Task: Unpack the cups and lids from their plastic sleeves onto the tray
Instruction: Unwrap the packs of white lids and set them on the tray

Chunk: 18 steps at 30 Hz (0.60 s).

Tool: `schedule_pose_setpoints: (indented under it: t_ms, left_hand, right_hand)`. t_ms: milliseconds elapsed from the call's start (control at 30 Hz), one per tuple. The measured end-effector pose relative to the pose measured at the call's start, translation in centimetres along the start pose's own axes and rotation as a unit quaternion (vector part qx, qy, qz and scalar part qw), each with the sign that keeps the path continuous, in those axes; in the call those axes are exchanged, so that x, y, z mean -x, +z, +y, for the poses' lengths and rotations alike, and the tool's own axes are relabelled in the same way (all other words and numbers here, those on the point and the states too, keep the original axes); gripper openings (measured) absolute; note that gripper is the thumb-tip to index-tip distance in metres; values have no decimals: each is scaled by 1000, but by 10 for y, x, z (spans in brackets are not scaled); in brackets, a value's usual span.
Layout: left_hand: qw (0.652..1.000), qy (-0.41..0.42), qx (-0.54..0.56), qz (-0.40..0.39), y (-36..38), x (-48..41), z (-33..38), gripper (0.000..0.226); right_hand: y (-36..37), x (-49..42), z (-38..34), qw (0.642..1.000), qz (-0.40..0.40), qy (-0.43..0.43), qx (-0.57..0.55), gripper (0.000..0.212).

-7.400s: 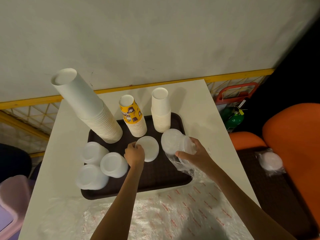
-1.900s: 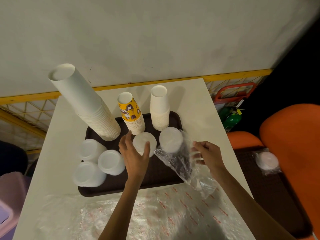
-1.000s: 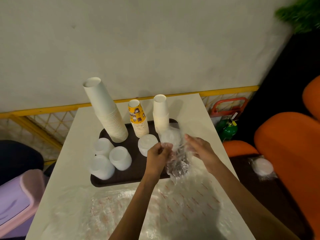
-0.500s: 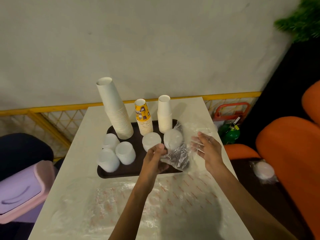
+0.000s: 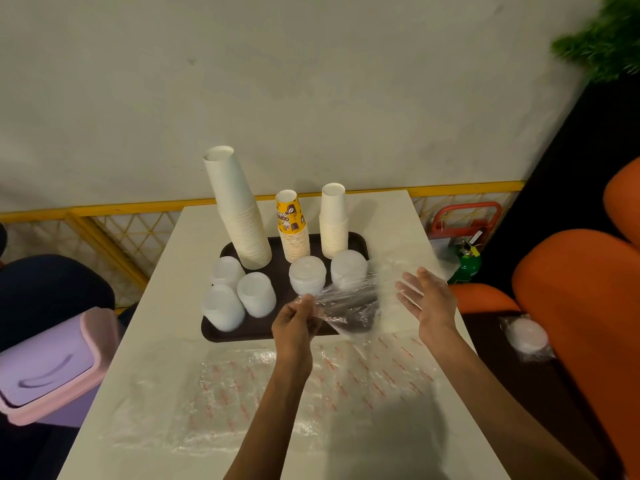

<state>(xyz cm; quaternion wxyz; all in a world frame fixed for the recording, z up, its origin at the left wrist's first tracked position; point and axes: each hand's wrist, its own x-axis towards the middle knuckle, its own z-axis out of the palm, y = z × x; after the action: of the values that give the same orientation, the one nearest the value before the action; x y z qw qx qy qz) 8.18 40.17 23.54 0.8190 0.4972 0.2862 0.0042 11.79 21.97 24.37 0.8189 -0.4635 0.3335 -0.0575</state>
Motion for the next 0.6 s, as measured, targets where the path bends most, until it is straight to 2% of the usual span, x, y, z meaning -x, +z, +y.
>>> schedule_pose_setpoints:
  t_ms: [67, 133, 200, 233, 267, 333, 400, 433, 500, 600]
  left_hand:
    - [999, 35, -27, 11, -1, -2, 5, 11]
    - [991, 91, -99, -1, -1, -3, 8, 13]
    - [974, 130, -179, -42, 1, -3, 12, 13]
    - [964, 137, -215, -78, 2, -3, 14, 13]
    - [952, 137, -243, -123, 3, -2, 16, 14]
    - [932, 124, -265, -213, 7, 3, 18, 15]
    - [918, 126, -276, -257, 10, 8, 20, 17]
    - [913, 133, -280, -265, 11, 9, 21, 17]
    - [916, 138, -274, -257, 10, 8, 24, 15]
    - [937, 149, -249, -196, 9, 5, 25, 14]
  right_hand:
    - [-8, -6, 4, 998, 56, -26, 18, 31]
    - [-15, -4, 8, 973, 108, -164, 124, 52]
    - [-16, 0, 11, 903, 64, -355, 233, 57]
    - [-14, 2, 11, 873, 7, -407, 269, 55]
    - [-9, 7, 9, 851, -64, -424, 303, 52]
    - [0, 16, 7, 815, -212, -390, 372, 41]
    - [6, 25, 8, 803, -329, -291, 402, 30]
    - [9, 28, 10, 803, -363, -241, 407, 25]
    - [10, 30, 14, 809, -389, -184, 401, 15]
    - [6, 30, 16, 836, -371, -156, 374, 9]
